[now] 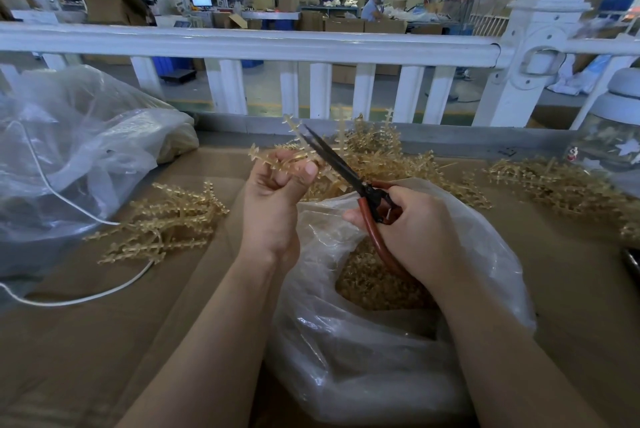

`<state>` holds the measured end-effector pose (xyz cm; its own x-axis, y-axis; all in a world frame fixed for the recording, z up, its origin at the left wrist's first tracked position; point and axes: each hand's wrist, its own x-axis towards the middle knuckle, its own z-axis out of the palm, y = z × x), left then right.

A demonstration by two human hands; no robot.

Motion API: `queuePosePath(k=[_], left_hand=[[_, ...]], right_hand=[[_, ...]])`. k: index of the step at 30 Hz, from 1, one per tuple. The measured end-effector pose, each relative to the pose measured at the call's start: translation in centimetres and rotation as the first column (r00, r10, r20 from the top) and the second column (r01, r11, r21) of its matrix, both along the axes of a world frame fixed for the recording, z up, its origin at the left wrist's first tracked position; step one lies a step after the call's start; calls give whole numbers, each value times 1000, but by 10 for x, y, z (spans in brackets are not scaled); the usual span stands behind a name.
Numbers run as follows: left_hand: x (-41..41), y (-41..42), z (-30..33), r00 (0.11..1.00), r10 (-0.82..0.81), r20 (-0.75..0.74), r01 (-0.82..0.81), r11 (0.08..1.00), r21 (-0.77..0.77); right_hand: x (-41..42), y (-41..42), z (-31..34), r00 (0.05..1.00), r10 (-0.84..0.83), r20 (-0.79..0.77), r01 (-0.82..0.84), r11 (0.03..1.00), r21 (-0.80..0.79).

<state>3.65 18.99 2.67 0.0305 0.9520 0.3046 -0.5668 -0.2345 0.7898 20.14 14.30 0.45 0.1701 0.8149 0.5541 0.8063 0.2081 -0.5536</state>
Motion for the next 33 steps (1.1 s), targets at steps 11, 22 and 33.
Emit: queuePosePath(k=[11,22,33], left_hand=[[2,-1,-1,1000,-8,16,8,999,-31],[5,-2,-5,981,-152,-124,149,988,-33],[5,-2,-6,947,-294,-126,290,956,-54]], right_hand=[[-4,-2,11,884,135,-447,-141,990,21],[-6,1,11,816,162,-555,-205,979,-17],[-4,2,11,797,199,-570,-219,975,35]])
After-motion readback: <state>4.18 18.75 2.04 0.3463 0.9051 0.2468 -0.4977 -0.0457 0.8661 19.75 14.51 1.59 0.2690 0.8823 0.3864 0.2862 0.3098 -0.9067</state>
